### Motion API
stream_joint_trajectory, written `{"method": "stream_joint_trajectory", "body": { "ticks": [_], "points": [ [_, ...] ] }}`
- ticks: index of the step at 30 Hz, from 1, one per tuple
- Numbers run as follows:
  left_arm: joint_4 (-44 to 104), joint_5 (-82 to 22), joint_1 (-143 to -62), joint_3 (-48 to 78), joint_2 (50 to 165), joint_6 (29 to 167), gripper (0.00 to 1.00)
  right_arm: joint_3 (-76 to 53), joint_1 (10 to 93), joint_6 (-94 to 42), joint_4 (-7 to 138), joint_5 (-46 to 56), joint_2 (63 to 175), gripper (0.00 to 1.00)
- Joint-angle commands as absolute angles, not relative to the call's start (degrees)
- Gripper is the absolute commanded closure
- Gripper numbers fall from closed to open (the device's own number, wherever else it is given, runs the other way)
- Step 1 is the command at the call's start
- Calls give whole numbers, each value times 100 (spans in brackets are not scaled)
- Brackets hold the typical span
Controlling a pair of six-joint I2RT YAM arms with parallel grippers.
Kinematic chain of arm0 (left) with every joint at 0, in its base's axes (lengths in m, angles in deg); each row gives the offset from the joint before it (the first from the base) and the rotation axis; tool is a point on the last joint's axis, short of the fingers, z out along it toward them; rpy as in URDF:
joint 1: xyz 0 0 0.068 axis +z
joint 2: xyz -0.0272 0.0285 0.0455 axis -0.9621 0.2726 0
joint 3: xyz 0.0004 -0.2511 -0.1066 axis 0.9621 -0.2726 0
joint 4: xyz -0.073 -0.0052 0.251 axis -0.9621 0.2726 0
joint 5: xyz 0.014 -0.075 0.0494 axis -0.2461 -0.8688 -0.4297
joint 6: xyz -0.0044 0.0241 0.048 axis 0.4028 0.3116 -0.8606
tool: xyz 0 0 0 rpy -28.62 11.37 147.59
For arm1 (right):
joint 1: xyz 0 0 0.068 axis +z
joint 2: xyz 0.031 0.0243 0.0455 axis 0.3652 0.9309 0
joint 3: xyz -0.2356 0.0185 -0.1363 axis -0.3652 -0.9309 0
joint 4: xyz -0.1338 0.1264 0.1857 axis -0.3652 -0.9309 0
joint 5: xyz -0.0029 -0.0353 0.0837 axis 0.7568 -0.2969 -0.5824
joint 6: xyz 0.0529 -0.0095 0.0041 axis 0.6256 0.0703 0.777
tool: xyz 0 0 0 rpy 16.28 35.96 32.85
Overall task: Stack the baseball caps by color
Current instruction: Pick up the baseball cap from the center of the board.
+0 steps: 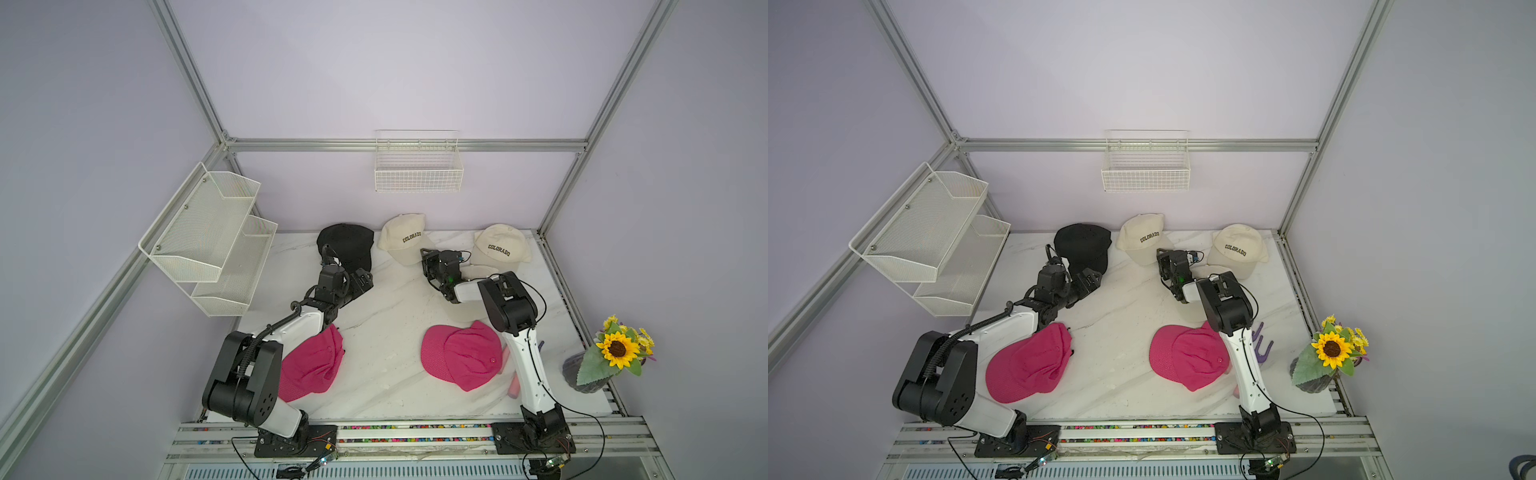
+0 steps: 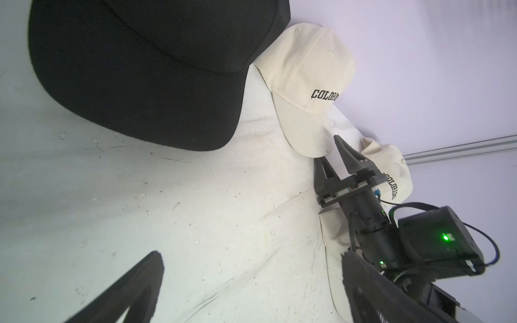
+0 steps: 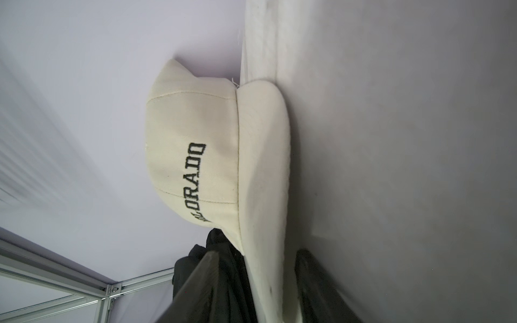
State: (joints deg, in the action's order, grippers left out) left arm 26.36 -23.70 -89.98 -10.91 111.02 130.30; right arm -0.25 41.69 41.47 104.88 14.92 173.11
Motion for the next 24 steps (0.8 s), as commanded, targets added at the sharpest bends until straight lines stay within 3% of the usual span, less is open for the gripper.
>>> {"method": "stream_joint_trajectory", "body": {
  "ticks": [1,4,5,15,24],
  "points": [
    [2004,-2662,-8963,-1040,11191,13007,0,176,4181,4068,10529,1635,17430,69],
    [1954,-2895,-8964,-908,11317,13062,0,-349,4182,4147,11417,1839,17095,96],
    [1867,-2966,-8973,-895,11353,13091,0,-557,4186,4148,11671,1918,16914,100],
    [-30,-3912,-9408,-884,11810,13826,0,-3449,4644,4763,13413,3384,14168,100],
    [-1701,-4178,-10123,-661,12180,13890,0,-4759,5677,5376,13176,4642,12513,100]
  ]
}}
